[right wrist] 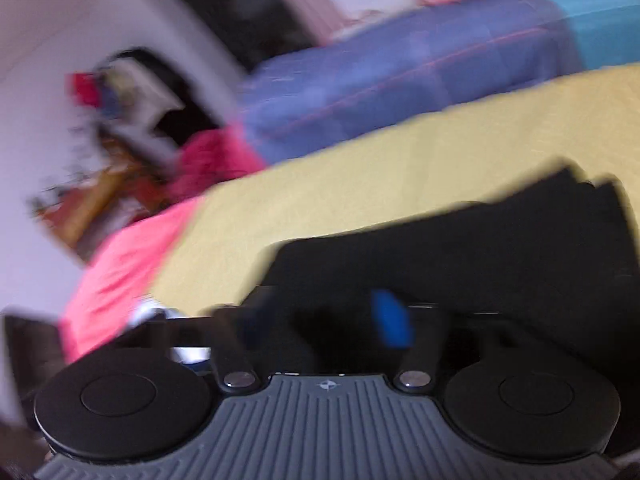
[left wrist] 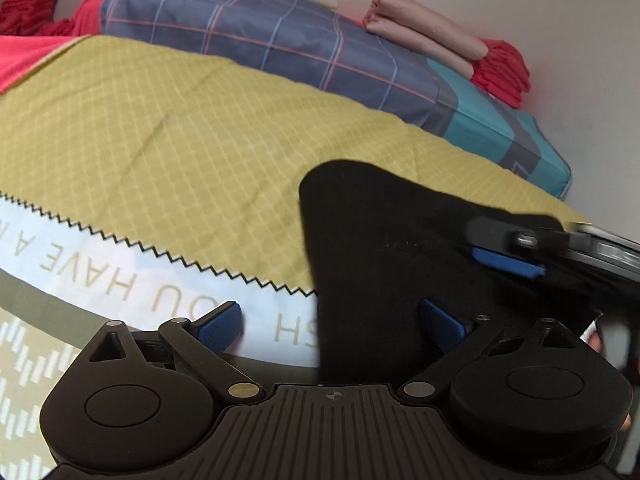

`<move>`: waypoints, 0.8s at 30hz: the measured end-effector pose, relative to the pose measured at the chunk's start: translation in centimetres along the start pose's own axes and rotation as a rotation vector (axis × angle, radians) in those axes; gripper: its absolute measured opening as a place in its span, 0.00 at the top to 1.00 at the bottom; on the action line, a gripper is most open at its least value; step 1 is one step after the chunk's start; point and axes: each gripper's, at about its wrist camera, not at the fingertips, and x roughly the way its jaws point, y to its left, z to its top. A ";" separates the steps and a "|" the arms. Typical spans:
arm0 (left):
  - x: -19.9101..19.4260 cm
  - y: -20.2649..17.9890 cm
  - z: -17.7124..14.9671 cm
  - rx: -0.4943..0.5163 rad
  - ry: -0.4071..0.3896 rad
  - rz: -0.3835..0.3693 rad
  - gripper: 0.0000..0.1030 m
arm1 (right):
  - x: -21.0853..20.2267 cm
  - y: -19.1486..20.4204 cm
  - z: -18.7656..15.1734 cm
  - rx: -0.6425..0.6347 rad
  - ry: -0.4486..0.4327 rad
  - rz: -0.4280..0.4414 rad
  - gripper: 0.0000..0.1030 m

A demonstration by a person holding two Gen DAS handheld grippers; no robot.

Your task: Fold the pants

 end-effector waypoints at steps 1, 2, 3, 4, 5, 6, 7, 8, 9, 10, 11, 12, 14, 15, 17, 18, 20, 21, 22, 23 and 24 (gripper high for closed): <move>0.1 0.1 0.0 0.002 0.000 -0.002 0.00 | -0.4 -1.5 0.8 0.029 -0.041 -0.059 1.00; 0.2 0.3 0.1 0.002 0.002 -0.007 0.00 | -1.5 -3.2 1.2 0.109 -0.111 -0.083 1.00; 0.2 0.5 0.2 0.000 0.008 -0.017 0.00 | -3.1 -4.6 1.5 0.180 -0.178 -0.104 0.98; 0.2 0.7 0.3 0.000 0.011 -0.021 0.00 | -4.7 -5.2 1.7 0.194 -0.234 -0.161 0.91; 0.2 0.9 0.4 0.000 0.018 -0.036 0.00 | -6.2 -5.5 1.9 0.180 -0.278 -0.219 0.66; 0.1 1.1 0.7 -0.005 0.024 -0.058 0.00 | -7.6 -5.5 2.0 0.168 -0.296 -0.269 0.42; 0.1 1.3 0.9 -0.012 0.030 -0.084 0.00 | -8.8 -5.6 1.9 0.161 -0.290 -0.298 0.07; 0.2 1.5 1.2 -0.015 0.038 -0.113 0.00 | -9.6 -5.5 1.4 0.147 -0.270 -0.301 0.03; 0.4 1.6 1.6 -0.012 0.049 -0.138 0.00 | -10.2 -5.5 1.1 0.130 -0.234 -0.284 0.05; 0.7 1.5 1.8 -0.002 0.062 -0.152 0.00 | -10.4 -5.5 0.6 0.122 -0.181 -0.264 0.04; 1.0 1.4 2.0 0.009 0.075 -0.161 0.00 | -10.5 -5.8 0.2 0.131 -0.133 -0.257 0.04; 1.4 1.2 2.1 0.020 0.087 -0.172 0.00 | -10.5 -6.3 -0.3 0.148 -0.096 -0.252 0.04; 2.3 0.9 2.2 0.035 0.123 -0.229 0.00 | -9.5 -6.8 -1.0 0.184 -0.022 -0.212 0.04; 2.8 0.8 2.2 0.035 0.149 -0.263 0.00 | -8.9 -6.8 -1.3 0.211 0.009 -0.197 0.04; 3.6 0.3 2.0 0.047 0.170 -0.305 0.00 | -8.4 -6.1 -2.5 0.228 0.059 -0.191 0.04; 3.8 -0.1 2.0 0.070 0.167 -0.313 0.00 | -8.2 -5.8 -2.7 0.207 0.044 -0.192 0.04; 4.2 -0.9 2.1 0.091 0.175 -0.337 0.00 | -8.1 -5.0 -2.9 0.210 0.032 -0.195 0.16; 4.3 -1.2 2.1 0.094 0.169 -0.330 0.00 | -8.1 -4.7 -3.0 0.213 0.015 -0.205 0.29; 4.3 -1.5 2.2 0.098 0.168 -0.326 0.00 | -8.2 -4.3 -3.0 0.203 0.007 -0.220 0.39; 4.0 -1.8 2.3 0.097 0.167 -0.321 0.00 | -7.9 -4.0 -2.6 0.189 -0.004 -0.218 0.54; 3.4 -2.1 2.4 0.098 0.156 -0.319 0.00 | -8.5 -3.6 -2.9 0.182 -0.014 -0.202 0.57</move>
